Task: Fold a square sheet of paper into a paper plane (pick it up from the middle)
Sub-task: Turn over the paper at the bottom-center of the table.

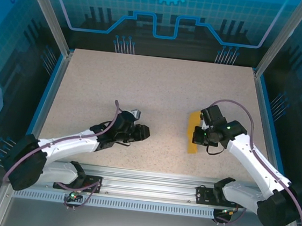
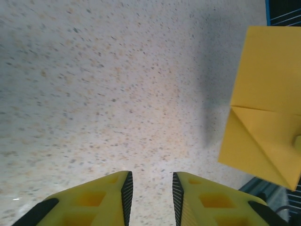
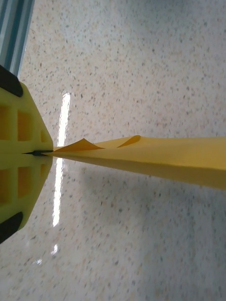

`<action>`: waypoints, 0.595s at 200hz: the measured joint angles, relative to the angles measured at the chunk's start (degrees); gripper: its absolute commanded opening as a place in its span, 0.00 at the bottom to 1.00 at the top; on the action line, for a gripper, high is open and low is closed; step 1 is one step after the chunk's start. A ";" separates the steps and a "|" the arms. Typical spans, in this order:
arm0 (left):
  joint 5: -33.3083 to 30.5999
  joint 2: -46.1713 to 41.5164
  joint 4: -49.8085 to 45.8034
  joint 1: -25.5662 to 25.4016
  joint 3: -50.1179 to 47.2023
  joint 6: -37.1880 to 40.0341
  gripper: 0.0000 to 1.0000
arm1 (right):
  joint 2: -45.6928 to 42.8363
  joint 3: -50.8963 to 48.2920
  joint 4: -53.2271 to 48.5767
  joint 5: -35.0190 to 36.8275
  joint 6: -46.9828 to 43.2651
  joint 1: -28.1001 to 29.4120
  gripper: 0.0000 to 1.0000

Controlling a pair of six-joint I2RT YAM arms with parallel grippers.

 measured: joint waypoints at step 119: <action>7.32 -4.68 -10.25 8.02 4.26 12.85 0.49 | 11.13 7.69 -13.81 16.94 6.29 9.22 0.00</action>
